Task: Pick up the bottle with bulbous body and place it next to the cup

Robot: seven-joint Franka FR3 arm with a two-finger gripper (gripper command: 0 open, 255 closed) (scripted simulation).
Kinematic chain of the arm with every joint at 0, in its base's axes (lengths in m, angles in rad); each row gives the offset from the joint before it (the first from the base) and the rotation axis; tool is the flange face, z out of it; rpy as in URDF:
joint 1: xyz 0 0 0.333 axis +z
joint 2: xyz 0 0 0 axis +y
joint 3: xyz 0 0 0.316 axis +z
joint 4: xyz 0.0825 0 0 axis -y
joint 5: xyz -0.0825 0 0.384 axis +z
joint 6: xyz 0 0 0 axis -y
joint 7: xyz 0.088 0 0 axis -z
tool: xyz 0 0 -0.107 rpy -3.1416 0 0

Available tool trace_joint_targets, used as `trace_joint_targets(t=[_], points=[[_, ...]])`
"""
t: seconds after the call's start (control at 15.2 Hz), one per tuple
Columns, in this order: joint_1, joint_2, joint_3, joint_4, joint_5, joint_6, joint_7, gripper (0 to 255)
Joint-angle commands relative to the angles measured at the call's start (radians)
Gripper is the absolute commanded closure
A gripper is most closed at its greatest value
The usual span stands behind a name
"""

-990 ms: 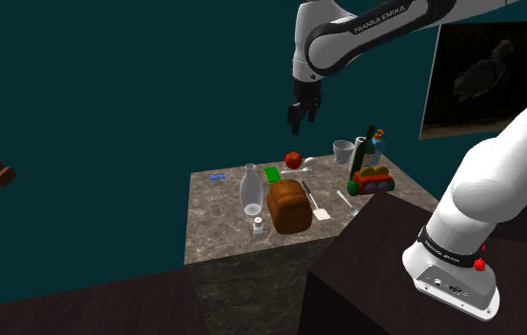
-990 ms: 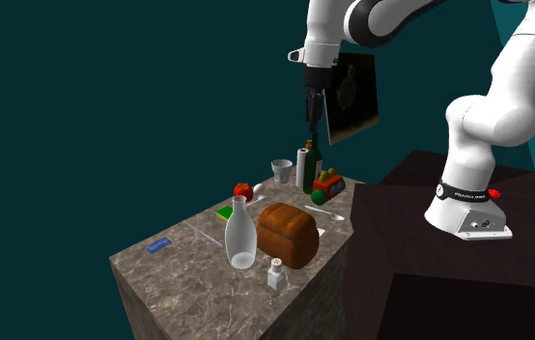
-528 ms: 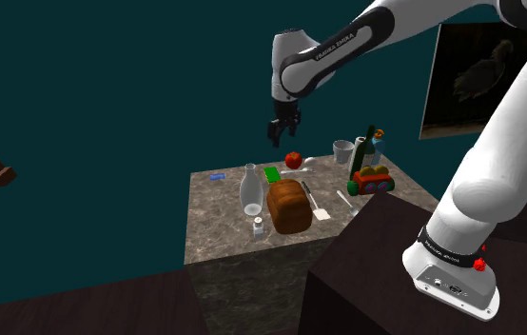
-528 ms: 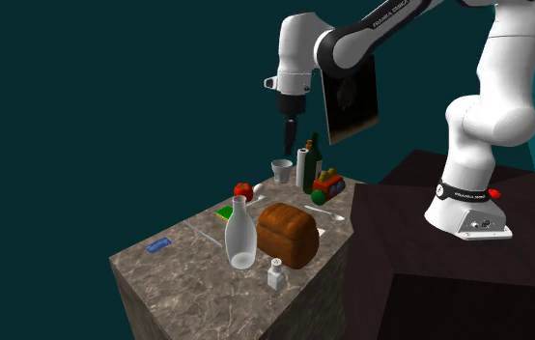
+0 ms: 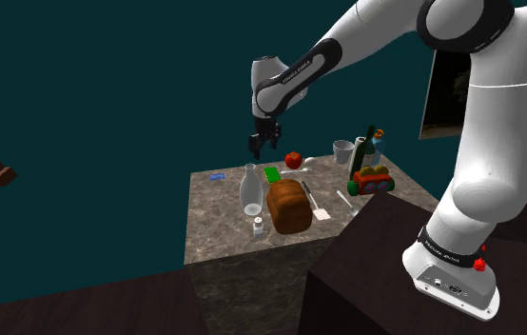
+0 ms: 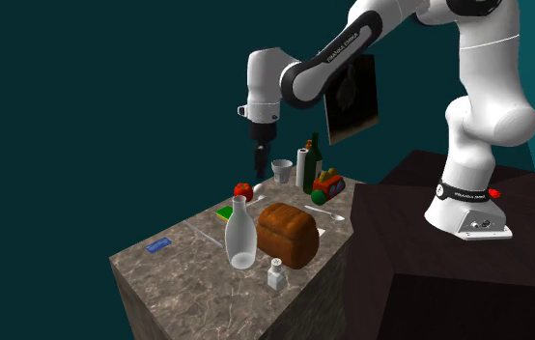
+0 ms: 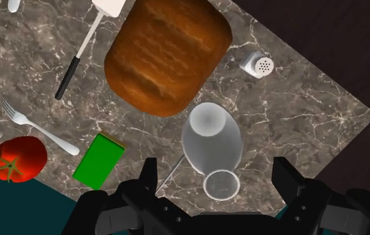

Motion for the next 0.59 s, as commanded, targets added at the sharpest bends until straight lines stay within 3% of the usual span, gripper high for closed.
trace_joint_targets(t=[0.0,0.33,0.53], points=[[0.006,0.080,0.000,0.069,0.001,0.007,0.013,0],[0.017,0.283,-0.002,0.262,0.008,0.007,0.031,0],[0.020,0.323,-0.003,0.285,0.007,0.023,0.034,0]])
